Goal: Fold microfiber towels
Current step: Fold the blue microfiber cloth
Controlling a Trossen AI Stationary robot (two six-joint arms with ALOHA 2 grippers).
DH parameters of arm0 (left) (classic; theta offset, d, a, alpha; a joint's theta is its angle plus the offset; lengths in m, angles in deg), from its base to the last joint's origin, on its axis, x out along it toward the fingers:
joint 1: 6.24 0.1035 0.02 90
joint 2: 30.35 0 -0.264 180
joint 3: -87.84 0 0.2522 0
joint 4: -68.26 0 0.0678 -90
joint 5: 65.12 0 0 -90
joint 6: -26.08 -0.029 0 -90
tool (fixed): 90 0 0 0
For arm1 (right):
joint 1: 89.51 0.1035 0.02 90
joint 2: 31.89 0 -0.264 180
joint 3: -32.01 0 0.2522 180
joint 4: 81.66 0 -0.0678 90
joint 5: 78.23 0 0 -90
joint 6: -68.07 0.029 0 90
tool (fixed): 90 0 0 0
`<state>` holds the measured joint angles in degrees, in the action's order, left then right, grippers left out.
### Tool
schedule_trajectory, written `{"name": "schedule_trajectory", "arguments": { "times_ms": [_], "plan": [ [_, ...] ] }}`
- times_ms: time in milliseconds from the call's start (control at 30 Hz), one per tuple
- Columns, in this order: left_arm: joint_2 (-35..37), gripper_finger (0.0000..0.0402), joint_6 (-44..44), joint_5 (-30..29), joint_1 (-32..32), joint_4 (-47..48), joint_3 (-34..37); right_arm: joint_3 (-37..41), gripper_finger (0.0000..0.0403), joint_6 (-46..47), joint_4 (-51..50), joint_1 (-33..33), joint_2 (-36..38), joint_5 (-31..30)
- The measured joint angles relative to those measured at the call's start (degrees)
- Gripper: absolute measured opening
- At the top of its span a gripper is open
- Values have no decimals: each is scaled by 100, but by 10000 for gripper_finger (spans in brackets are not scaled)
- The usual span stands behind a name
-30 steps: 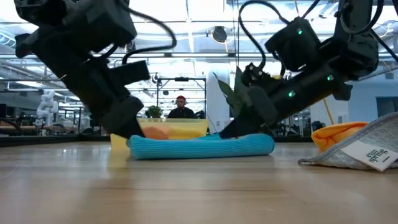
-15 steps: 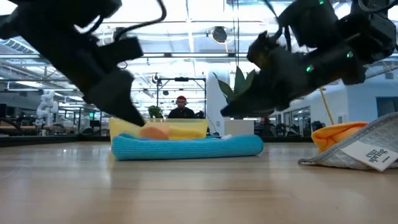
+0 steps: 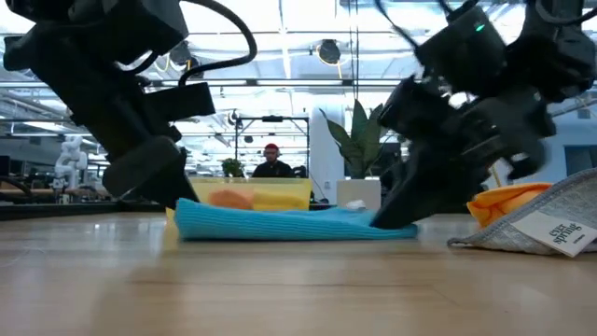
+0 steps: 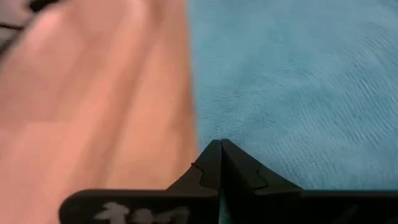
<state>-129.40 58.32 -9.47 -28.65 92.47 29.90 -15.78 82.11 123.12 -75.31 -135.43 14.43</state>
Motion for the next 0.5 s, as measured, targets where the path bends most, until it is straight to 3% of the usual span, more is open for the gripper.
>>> {"name": "schedule_trajectory", "arguments": {
  "times_ms": [267, 500],
  "plan": [
    [365, 4, -336, 84, -217, -74, -114, 1, 0, -146, 551, 241, 465, 27],
    [189, 18, -655, 249, -117, -404, -96, 16, 0, 19, 471, 81, 145, -884]
  ]
}}
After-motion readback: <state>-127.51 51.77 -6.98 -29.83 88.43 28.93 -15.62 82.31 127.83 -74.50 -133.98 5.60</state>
